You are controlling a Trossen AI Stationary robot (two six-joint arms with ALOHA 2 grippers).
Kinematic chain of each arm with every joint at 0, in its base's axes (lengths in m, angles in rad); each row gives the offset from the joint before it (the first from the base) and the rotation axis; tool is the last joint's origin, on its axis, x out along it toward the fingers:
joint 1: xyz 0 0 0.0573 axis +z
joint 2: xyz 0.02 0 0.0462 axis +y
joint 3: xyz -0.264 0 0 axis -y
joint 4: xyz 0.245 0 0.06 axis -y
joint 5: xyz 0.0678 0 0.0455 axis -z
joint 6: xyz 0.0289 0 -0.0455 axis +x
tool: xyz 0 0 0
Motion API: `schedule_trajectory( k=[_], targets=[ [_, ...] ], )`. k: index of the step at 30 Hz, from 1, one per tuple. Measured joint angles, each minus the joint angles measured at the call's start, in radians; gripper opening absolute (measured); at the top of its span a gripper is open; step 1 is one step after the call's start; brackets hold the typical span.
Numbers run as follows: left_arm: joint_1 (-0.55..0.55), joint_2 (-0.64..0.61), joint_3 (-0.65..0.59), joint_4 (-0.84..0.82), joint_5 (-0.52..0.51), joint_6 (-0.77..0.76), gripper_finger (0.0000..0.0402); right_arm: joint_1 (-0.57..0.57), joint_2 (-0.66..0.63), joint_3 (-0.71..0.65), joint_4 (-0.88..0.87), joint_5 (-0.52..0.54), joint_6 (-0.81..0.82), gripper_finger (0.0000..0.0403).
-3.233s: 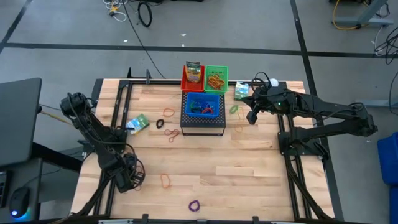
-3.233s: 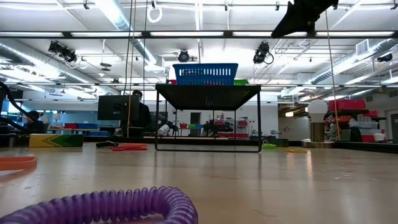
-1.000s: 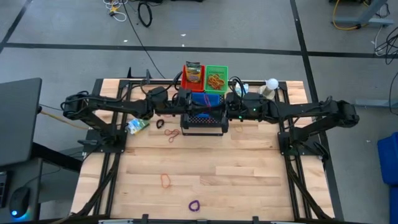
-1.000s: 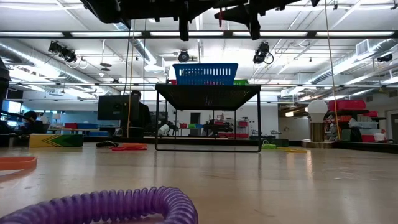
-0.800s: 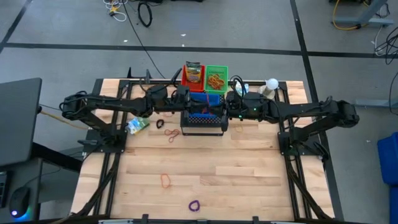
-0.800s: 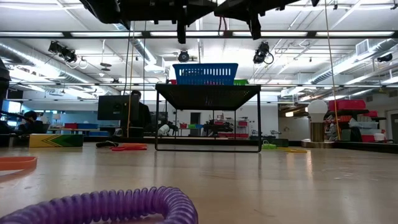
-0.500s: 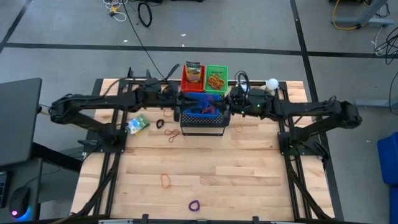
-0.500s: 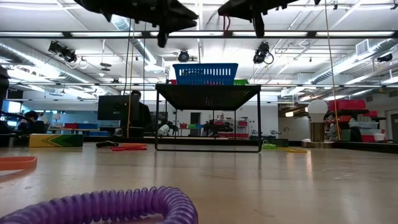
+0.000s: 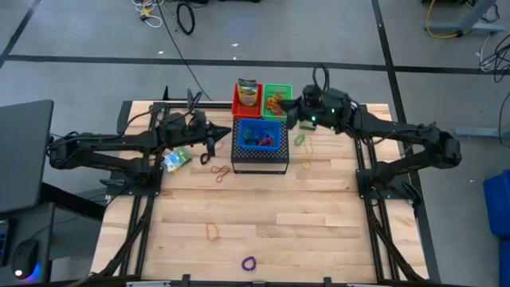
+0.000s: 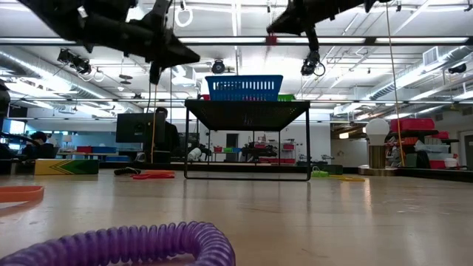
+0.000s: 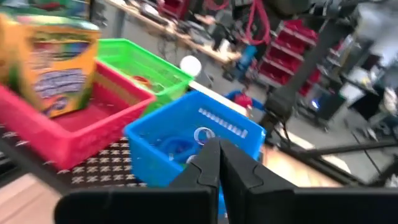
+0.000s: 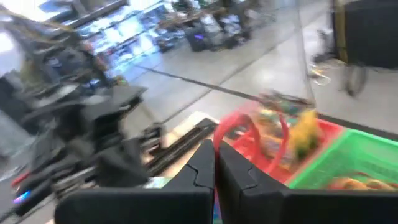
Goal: Pick & Place Office Desk Supplies
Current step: Put the red rubber band into the green bin on the shelf, then put the orange rubber band into the green bin on the shelf
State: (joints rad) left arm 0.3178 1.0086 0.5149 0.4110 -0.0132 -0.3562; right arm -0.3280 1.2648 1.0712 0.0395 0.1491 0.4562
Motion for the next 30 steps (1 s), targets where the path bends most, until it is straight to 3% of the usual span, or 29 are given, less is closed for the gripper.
schedule_trajectory(
  k=[10,18,23,30],
  targets=[
    [0.005,-0.017,-0.046,0.028,-0.036,0.006,0.0017,-0.209,0.222,0.121,-0.236,-0.067,0.055,0.0003],
    [0.004,-0.017,-0.046,0.016,-0.001,0.038,0.0018,-0.25,0.312,0.134,-0.252,-0.083,0.084,0.0012],
    [0.005,-0.017,-0.046,0.001,-0.011,0.039,0.0018,-0.249,0.309,0.134,-0.241,-0.07,0.093,0.0059],
    [0.005,-0.017,-0.046,-0.016,-0.009,0.039,0.0018,-0.241,0.306,0.134,-0.259,0.0,0.111,0.0165]
  ],
)
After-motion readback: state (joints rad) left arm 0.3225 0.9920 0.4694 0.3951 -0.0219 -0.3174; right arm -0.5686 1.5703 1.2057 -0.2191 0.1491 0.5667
